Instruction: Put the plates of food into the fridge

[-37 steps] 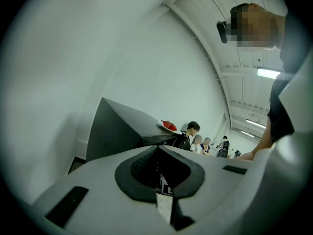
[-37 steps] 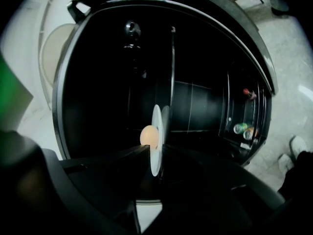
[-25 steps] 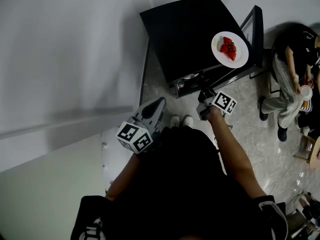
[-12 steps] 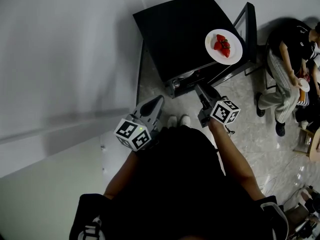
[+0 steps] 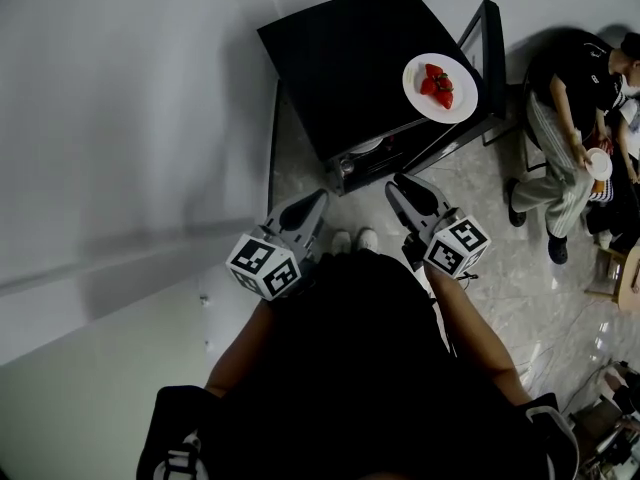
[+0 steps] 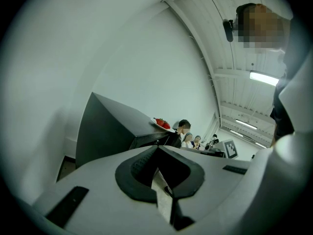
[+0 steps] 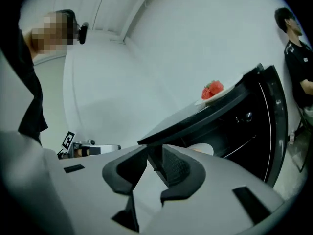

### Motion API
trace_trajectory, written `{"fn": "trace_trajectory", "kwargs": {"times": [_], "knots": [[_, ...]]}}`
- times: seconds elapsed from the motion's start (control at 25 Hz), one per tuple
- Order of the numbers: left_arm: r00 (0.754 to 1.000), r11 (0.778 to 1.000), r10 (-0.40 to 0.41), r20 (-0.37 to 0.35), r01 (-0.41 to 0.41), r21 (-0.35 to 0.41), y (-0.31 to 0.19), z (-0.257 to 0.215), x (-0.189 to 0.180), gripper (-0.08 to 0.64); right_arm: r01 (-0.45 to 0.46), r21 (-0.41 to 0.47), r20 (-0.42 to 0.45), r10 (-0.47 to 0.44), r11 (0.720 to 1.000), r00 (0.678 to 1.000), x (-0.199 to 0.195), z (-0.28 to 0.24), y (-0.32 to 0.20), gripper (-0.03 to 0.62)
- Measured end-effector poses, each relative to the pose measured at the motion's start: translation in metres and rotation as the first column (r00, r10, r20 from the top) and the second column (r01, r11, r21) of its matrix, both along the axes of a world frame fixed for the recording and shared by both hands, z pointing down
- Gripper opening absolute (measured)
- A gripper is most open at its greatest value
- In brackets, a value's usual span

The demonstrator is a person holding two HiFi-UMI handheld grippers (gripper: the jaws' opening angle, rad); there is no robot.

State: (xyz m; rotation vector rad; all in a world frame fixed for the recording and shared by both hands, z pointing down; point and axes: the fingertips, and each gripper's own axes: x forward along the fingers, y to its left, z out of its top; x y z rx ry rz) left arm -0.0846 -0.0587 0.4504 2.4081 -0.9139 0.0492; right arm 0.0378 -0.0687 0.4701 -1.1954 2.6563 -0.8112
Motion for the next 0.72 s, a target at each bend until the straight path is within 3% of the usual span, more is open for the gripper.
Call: {"fn": "trace_trajectory", "kwargs": {"times": [0.48,0.72], "knots": [[0.996,0.996,0.083,-0.015,-0.083,0.027,0.003,-0.005,0.012,0.023,0.016,0.142,-0.027,-0.012,0.99,1.0,-0.014,-0.058,0.026,0.107],[0.995,0.992,0.096,-0.028,-0.093,0.083,0.0,-0.013,0.019,0.023,-0.057,0.084,0.049,0.053,0.995,0.997,0.004,-0.053,0.027,0.107]]}}
